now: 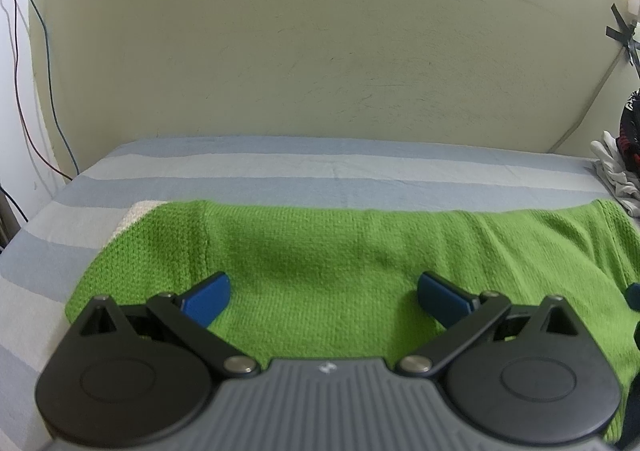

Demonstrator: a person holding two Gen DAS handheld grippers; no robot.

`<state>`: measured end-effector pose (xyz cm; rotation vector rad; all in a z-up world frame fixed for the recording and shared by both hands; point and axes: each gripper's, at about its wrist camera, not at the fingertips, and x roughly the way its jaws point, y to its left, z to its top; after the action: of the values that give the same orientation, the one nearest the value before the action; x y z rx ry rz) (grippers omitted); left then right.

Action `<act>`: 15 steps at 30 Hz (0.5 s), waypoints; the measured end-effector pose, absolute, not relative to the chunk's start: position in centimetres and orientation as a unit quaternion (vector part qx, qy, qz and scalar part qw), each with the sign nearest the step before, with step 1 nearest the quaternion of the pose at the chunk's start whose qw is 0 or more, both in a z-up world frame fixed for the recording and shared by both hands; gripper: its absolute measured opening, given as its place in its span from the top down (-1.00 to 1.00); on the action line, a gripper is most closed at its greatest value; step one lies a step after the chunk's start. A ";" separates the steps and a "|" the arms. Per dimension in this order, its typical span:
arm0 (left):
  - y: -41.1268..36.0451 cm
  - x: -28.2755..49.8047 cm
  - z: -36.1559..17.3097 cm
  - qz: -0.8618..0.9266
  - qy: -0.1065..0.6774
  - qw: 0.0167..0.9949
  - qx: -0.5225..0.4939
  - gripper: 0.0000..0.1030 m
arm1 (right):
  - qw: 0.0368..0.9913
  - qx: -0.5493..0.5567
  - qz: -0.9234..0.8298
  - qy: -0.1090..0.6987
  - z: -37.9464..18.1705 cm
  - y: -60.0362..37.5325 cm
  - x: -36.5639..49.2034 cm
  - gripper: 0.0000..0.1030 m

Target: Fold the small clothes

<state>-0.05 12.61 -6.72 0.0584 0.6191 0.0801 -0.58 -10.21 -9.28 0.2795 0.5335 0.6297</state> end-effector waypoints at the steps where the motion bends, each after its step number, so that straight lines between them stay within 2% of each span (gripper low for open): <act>1: 12.6 -0.1 -6.7 0.039 0.305 0.951 0.028 -1.00 | 0.907 0.136 0.305 0.258 -9.3 -10.2 -0.6 -0.56; 7: 13.1 0.2 -6.7 0.040 0.307 0.951 0.022 -1.00 | 0.919 0.165 0.274 0.230 -9.0 -11.0 -1.3 -0.57; 12: 13.2 -0.3 -6.3 0.037 0.304 0.952 0.019 -1.00 | 0.905 0.228 0.262 0.244 -9.0 -13.7 -2.3 -0.57; 15: 13.9 -1.7 -5.9 0.032 0.294 0.955 -0.007 -1.00 | 0.913 0.210 0.247 0.247 -8.5 -14.4 -3.8 -0.57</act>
<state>-1.68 13.88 -5.91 -0.0135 0.5963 0.0648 -3.79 -14.42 -8.54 0.4321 0.5091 0.5091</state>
